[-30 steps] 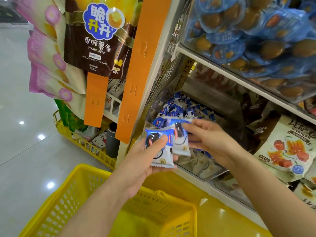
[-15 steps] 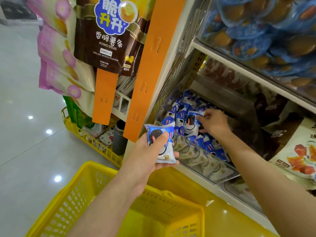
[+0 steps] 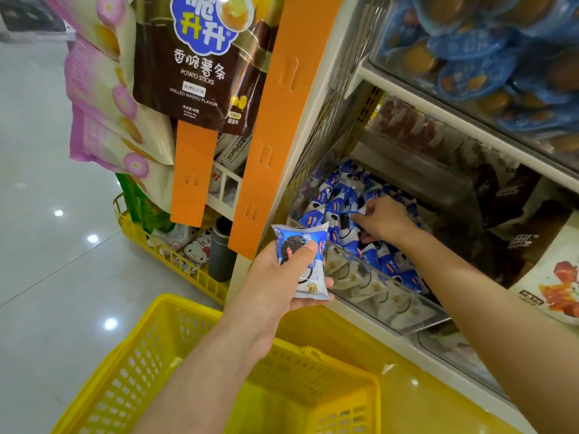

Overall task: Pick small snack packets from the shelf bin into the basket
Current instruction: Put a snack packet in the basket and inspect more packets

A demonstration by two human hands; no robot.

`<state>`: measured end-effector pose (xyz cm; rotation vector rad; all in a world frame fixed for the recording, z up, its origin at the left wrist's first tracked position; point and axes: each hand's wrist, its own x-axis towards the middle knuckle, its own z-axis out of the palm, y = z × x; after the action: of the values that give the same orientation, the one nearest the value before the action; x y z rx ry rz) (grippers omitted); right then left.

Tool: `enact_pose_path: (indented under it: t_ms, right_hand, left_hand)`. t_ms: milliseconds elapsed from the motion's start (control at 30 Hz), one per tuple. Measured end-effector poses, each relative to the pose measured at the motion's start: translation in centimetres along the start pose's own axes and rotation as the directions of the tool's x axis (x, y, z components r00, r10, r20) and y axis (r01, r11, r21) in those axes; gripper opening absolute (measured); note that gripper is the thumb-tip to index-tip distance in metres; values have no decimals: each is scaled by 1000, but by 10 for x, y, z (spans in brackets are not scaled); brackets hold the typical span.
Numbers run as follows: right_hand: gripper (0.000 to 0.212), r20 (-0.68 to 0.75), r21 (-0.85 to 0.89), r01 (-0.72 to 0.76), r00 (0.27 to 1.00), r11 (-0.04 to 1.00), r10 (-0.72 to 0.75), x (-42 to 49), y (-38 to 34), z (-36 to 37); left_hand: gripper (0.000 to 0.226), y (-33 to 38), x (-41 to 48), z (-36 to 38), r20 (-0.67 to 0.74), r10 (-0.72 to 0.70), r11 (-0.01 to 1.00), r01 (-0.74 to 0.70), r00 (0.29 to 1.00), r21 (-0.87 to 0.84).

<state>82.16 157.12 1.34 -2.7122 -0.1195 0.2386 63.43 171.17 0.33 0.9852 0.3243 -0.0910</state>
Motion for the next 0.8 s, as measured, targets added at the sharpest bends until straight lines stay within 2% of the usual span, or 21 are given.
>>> enact_pose_path:
  t_ms: [200, 300, 433, 500, 567, 667, 733, 800]
  right_hand:
    - [35, -127, 39, 74, 990, 996, -69, 7, -2, 3]
    - [43, -118, -4, 54, 992, 999, -54, 7, -2, 12]
    - [37, -63, 7, 12, 998, 1000, -12, 2, -6, 10]
    - [33, -60, -92, 42, 997, 995, -48, -8, -8, 6]
    - [35, -166, -118, 137, 974, 984, -155, -30, -9, 5]
    - [26, -318, 69, 392, 880, 917, -352, -79, -16, 8]
    - [35, -292, 207, 461, 871, 863, -396, -109, -21, 11]
    - [33, -212, 311, 457, 888, 833, -408, -132, -23, 15]
  left_hand:
    - [28, -1, 2, 0, -13, -5, 1000, 5, 1000, 8]
    - [27, 0, 2, 1, -14, 1, 1000, 0, 1000, 18]
    - [21, 2, 3, 3, -18, -22, 1000, 22, 1000, -8]
    - [16, 3, 4, 5, -25, -59, 997, 58, 998, -42]
    - [15, 4, 5, 7, -47, -80, 996, 78, 996, -53]
    - [4, 1, 5, 7, -85, -54, 998, 53, 995, -14]
    - [2, -4, 4, 5, -94, -13, 997, 20, 995, 74]
    - [9, -10, 0, 5, -69, 15, 985, -3, 998, 172]
